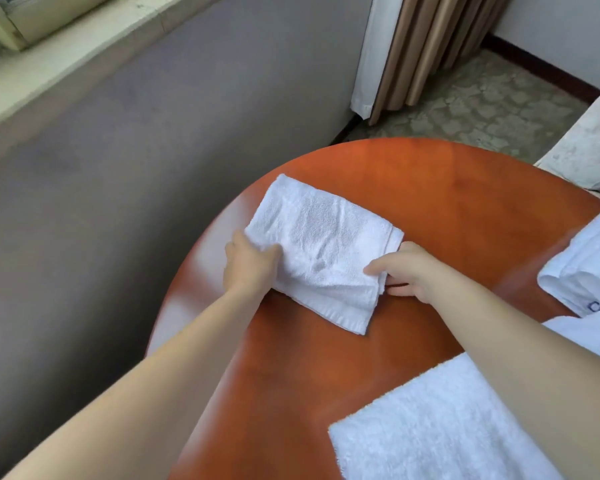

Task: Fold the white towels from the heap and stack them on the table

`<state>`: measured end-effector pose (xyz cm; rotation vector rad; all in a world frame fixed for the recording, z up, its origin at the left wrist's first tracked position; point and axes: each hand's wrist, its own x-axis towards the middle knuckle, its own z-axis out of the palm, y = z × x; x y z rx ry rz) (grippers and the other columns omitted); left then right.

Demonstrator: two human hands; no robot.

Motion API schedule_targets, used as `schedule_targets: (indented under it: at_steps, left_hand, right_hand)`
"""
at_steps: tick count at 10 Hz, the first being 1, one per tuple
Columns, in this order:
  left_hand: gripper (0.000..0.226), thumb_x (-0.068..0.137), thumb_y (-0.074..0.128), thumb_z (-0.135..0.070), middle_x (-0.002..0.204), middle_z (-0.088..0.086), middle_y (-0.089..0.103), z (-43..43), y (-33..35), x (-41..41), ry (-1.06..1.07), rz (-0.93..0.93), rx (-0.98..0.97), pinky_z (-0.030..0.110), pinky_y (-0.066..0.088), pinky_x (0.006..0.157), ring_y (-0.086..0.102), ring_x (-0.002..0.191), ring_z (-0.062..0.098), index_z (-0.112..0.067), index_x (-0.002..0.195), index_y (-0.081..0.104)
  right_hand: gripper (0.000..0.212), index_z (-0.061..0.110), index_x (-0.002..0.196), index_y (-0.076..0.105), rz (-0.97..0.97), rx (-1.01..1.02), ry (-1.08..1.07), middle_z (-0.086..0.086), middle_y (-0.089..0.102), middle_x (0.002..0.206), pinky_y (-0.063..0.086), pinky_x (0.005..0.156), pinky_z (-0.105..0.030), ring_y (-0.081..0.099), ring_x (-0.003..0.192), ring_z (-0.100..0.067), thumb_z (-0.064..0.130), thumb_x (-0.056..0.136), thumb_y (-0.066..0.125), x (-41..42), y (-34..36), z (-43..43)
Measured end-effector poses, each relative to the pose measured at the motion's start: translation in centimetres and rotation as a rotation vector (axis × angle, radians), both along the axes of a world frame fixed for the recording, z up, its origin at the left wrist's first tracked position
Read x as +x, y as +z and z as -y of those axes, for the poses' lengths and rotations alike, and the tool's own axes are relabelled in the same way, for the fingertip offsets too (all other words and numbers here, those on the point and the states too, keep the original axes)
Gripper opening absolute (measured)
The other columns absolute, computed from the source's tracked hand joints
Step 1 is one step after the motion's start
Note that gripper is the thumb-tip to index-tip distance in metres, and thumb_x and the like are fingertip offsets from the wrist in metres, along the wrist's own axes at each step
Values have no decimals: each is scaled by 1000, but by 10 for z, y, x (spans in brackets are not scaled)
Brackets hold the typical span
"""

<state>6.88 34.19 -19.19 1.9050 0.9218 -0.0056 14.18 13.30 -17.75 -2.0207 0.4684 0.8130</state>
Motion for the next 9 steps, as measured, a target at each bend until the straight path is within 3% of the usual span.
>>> schedule_targets:
  at_steps: [1, 2, 3, 4, 5, 6, 7, 8, 9]
  left_hand:
    - [42, 75, 66, -20, 105, 5, 60, 20, 0, -22, 7, -70, -181, 40, 59, 72, 66, 80, 25, -20, 109, 41]
    - [40, 77, 70, -15, 91, 7, 64, 35, 6, -54, -150, -264, -403, 32, 58, 63, 67, 63, 21, -17, 110, 49]
    - [37, 84, 67, -15, 96, 7, 60, 50, 17, -78, -372, -499, -487, 28, 56, 59, 67, 61, 20, -13, 116, 50]
    - [38, 84, 69, -32, 90, 5, 66, 52, 25, -88, -515, -646, -482, 24, 54, 54, 66, 59, 15, -9, 112, 58]
    - [59, 83, 54, -68, 83, 3, 70, 46, 30, -90, -406, -551, -395, 24, 52, 53, 65, 59, 18, -10, 91, 63]
    - [50, 87, 57, -56, 71, 4, 63, 46, 27, -84, -89, -132, -269, 29, 54, 53, 61, 51, 18, -6, 88, 55]
    - [15, 87, 61, -17, 67, 5, 58, 57, 24, -85, -93, -62, -261, 28, 55, 49, 58, 45, 15, -6, 91, 52]
    - [7, 86, 57, -10, 65, 8, 61, 68, 12, -104, -189, -214, -312, 30, 56, 52, 59, 46, 16, -7, 85, 50]
    - [25, 81, 63, -36, 68, 0, 63, 66, 22, -108, -166, -162, -62, 38, 52, 66, 62, 64, 21, -16, 82, 48]
  right_hand:
    - [34, 13, 106, 53, 268, -132, 27, -3, 59, 98, 51, 69, -34, 58, 89, -23, -4, 77, 61, 4, -5, 8]
    - [29, 14, 100, 55, 437, -276, 210, 4, 51, 78, 36, 59, -30, 50, 82, -22, -4, 78, 51, 6, 4, 24]
    - [16, 10, 84, 50, 345, -446, 399, -1, 50, 78, 31, 51, -28, 48, 77, -24, -4, 79, 49, 1, 13, 34]
    - [29, 6, 105, 53, 117, -534, 500, -13, 57, 100, 36, 48, -25, 52, 75, -25, -5, 78, 56, -5, 19, 45]
    - [45, 5, 123, 49, 64, -594, 546, -12, 55, 105, 40, 51, -28, 54, 77, -24, 3, 79, 60, -9, 26, 55]
    - [38, 3, 116, 51, 35, -610, 551, -14, 60, 108, 54, 69, -34, 61, 92, -28, 16, 83, 64, -10, 35, 60]
    - [32, 4, 107, 55, 15, -599, 615, -15, 61, 109, 55, 69, -34, 63, 91, -29, 17, 81, 70, -15, 32, 62]
    - [30, 10, 103, 55, 94, -631, 639, -11, 62, 111, 47, 58, -28, 63, 86, -26, 16, 78, 71, -22, 18, 66]
    - [42, 11, 116, 49, 307, -555, 535, -8, 57, 114, 47, 70, -32, 58, 97, -28, 30, 84, 68, -24, 24, 67]
